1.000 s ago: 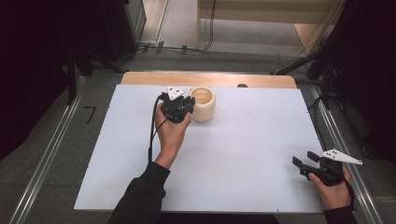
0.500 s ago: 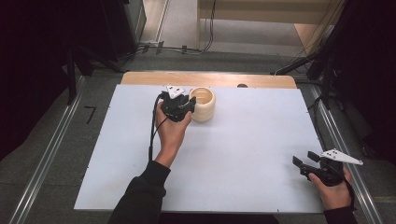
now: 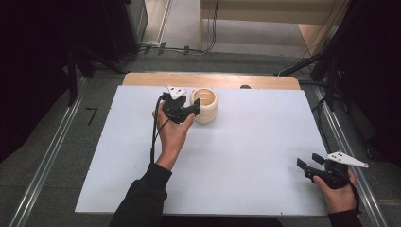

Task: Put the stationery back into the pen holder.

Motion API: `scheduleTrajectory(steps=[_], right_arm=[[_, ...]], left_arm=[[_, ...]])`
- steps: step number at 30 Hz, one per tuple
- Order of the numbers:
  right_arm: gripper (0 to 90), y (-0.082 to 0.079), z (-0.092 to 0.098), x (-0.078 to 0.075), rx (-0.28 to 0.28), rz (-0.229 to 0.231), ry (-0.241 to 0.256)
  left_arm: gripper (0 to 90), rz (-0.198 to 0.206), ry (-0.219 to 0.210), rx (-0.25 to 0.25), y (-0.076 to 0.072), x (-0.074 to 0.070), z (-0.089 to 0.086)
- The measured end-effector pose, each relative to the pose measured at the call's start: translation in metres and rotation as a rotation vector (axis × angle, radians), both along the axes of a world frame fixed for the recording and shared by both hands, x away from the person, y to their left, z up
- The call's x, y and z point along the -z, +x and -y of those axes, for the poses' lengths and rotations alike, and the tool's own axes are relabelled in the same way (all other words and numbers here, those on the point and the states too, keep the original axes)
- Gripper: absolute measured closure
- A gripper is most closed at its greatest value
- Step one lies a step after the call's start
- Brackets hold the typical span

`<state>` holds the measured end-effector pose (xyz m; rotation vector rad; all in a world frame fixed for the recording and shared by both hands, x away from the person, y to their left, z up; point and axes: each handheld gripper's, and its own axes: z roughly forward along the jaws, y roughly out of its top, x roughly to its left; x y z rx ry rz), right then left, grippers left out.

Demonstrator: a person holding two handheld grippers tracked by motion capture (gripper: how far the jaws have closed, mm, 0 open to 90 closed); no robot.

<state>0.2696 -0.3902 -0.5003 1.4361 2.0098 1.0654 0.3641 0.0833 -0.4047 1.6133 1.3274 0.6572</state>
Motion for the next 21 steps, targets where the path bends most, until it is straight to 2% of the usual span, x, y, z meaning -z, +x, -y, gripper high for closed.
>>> scheduleTrajectory(steps=[12, 21], right_arm=[[28.2, -0.002, 0.001, 0.0, 0.008, -0.002, 0.0], [28.1, -0.002, 0.0, 0.0, 0.007, 0.001, -0.003]], left_arm=[[37.0, -0.012, -0.014, -0.009, -0.009, 0.006, -0.011], [33.6, -0.024, -0.027, -0.025, -0.017, 0.018, -0.022]])
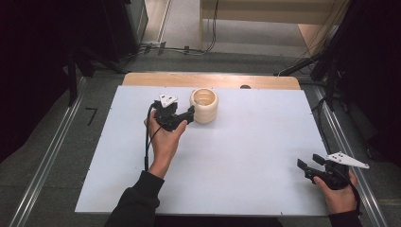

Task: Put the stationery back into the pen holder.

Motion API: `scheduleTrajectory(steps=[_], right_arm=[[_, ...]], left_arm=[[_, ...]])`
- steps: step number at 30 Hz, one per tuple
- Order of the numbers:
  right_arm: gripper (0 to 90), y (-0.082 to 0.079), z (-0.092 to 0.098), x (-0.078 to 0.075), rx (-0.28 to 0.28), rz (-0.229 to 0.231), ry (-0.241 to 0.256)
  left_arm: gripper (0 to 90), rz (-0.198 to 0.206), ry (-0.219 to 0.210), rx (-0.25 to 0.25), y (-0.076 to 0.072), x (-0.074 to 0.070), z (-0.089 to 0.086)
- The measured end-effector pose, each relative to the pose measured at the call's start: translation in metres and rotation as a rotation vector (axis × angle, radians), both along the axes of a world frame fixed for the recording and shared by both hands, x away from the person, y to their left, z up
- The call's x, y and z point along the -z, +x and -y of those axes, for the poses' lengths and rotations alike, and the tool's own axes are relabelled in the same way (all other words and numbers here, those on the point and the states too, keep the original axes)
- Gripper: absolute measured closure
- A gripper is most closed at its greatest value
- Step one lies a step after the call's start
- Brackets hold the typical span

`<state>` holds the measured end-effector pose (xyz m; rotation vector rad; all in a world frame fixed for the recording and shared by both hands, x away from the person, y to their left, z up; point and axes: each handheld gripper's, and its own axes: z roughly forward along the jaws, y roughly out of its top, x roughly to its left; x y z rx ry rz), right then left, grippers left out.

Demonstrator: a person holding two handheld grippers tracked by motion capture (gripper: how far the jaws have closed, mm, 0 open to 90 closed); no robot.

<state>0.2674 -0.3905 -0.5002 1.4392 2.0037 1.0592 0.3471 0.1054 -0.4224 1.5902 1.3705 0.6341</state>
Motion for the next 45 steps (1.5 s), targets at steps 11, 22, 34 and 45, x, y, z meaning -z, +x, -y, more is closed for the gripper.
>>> scheduleTrajectory(steps=[11, 22, 34, 45], right_arm=[[28.0, 0.001, -0.002, 0.0, -0.005, -0.001, -0.002], [28.0, 0.001, -0.002, 0.0, -0.004, -0.002, -0.001], [27.9, 0.002, -0.003, 0.0, -0.005, -0.003, -0.004], [27.9, 0.001, -0.004, 0.0, -0.005, -0.004, -0.003]], left_arm=[[32.1, -0.006, -0.001, -0.005, -0.008, 0.009, -0.009], [28.7, -0.006, -0.001, -0.005, -0.012, 0.014, -0.013], [27.0, -0.03, -0.005, -0.017, -0.019, 0.026, -0.023], [24.4, -0.038, 0.003, -0.023, -0.027, 0.031, -0.031]])
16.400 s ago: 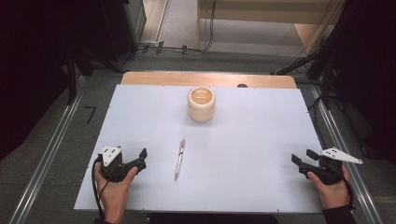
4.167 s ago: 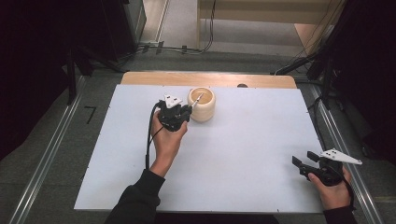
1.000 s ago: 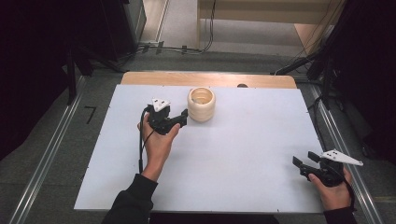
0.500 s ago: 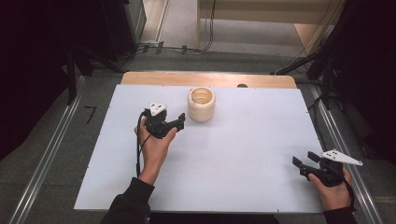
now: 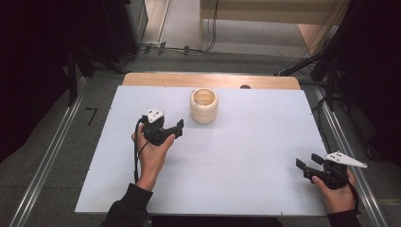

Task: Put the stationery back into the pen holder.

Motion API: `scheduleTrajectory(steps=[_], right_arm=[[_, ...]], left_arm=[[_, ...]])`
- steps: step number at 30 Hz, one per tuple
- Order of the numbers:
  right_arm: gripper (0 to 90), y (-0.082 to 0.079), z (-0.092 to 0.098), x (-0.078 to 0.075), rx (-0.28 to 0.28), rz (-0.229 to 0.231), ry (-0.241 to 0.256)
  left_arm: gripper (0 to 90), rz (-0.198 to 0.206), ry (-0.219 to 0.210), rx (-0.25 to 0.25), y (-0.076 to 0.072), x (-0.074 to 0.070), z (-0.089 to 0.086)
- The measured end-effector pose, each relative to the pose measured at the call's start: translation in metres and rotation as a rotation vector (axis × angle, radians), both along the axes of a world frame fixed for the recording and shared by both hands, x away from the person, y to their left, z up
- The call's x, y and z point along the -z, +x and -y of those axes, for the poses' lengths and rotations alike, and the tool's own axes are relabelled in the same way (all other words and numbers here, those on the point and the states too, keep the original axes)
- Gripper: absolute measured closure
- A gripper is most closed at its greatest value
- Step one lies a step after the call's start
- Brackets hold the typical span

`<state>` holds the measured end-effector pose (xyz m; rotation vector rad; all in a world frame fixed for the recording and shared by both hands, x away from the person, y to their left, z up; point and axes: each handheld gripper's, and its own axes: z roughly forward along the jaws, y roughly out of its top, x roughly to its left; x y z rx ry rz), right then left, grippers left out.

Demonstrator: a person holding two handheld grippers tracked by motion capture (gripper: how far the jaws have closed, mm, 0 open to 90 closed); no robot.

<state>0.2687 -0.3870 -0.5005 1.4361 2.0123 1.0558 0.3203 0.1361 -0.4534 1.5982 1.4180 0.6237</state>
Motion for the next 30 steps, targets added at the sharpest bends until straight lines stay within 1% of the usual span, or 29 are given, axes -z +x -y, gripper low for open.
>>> scheduleTrajectory(steps=[5, 8, 15, 20, 25, 30], right_arm=[[27.9, 0.0, -0.001, 0.0, -0.003, 0.002, -0.003], [27.9, 0.0, -0.001, 0.0, -0.002, 0.001, -0.001], [27.8, -0.001, 0.0, 0.0, 0.0, 0.002, 0.002], [27.7, 0.0, 0.0, 0.0, -0.002, 0.001, 0.003], [27.6, 0.0, -0.001, -0.001, -0.003, 0.003, 0.004], [27.6, 0.0, -0.001, 0.0, -0.001, -0.001, 0.005]], left_arm=[[23.3, -0.002, -0.005, 0.0, -0.003, 0.002, -0.003], [22.1, -0.01, 0.003, 0.003, -0.005, 0.004, -0.005], [21.9, -0.011, -0.001, -0.008, -0.015, 0.008, -0.014], [20.1, -0.019, 0.015, -0.022, -0.021, 0.013, -0.021], [20.0, -0.028, 0.016, -0.029, -0.026, 0.018, -0.027], [20.0, -0.031, 0.028, -0.037, -0.031, 0.022, -0.032]])
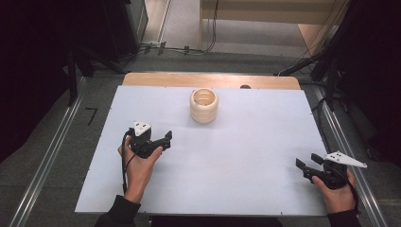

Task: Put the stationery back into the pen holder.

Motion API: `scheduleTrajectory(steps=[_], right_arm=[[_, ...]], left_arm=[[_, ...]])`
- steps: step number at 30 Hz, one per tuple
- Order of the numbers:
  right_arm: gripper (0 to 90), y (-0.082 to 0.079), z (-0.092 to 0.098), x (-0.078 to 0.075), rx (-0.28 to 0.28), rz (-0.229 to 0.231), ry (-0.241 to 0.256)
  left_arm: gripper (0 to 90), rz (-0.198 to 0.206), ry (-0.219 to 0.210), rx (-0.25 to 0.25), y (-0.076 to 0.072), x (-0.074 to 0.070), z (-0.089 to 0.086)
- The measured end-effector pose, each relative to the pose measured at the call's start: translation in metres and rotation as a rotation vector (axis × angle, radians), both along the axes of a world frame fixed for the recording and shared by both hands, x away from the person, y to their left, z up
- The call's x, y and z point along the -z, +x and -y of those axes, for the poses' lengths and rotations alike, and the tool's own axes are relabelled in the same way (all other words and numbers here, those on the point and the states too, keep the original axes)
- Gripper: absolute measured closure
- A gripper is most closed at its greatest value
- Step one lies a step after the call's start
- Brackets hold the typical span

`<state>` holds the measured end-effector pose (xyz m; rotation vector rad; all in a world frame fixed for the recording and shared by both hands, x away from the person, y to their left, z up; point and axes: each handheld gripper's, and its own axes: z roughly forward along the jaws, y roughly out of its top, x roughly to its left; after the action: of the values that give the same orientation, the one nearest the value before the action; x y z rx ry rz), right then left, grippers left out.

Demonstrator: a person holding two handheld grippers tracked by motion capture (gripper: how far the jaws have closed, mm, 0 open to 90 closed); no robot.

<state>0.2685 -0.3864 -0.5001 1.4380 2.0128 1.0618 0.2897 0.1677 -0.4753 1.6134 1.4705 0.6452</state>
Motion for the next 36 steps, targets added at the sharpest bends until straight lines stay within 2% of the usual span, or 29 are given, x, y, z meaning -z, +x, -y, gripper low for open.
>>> scheduleTrajectory(steps=[36], right_arm=[[27.6, -0.002, 0.001, -0.001, -0.002, 0.004, 0.0]], left_arm=[[18.6, -0.008, -0.022, 0.017, -0.03, 0.007, -0.013]])
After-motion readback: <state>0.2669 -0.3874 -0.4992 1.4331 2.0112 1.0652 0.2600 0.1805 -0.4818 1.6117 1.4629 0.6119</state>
